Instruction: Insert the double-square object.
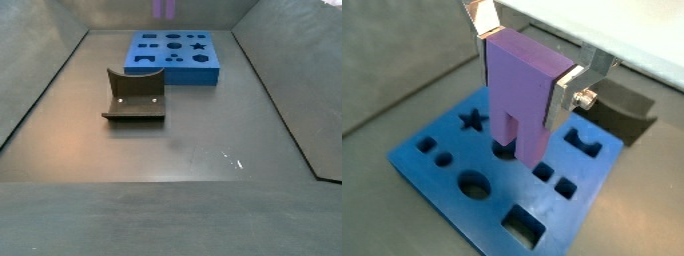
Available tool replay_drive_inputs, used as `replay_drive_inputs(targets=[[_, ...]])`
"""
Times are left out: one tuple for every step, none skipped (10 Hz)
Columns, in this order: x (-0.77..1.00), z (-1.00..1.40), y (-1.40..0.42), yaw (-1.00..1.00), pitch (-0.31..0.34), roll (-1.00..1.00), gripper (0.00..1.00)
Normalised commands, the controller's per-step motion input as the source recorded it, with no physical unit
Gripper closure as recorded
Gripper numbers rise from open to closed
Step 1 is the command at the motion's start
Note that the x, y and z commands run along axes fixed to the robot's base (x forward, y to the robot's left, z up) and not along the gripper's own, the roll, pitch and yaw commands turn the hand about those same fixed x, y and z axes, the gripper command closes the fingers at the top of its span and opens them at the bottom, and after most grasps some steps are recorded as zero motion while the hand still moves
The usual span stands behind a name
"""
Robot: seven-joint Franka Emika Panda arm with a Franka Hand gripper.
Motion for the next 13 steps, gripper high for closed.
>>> replay_drive_inputs(targets=[[0.45,-0.69,0.39,0.38,-0.219,-0.09,1.0],[0.47,-0.56,0.31,0.49,-0.077,0.0,1.0],[0.62,-0.31,0.06,0.28,0.061,0.1,1.0],[0.58,-0.33,0.05,0.05,0.011,0.09,1.0],[0.45,-0.39,0.05,0.06,0.0,0.09,1.0],[0.41,-0.26,0.12,0.01,0.053,0.18,1.0],[0.25,-0.23,0.14,0.01,0.053,0.21,1.0],[0.03,-0.19,0.07,0.01,0.023,0.2,1.0],[0.0,-0.14,0.02,0.0,0.014,0.1,1.0],[0.0,-0.28,0.0,0.03,0.0,0.03,1.0],[0.0,-0.4,-0.01,0.29,-0.009,0.02,1.0],[0.05,-0.48,0.0,0.35,-0.024,0.02,1.0],[0.09,-0.47,0.0,0.15,0.0,0.02,1.0]])
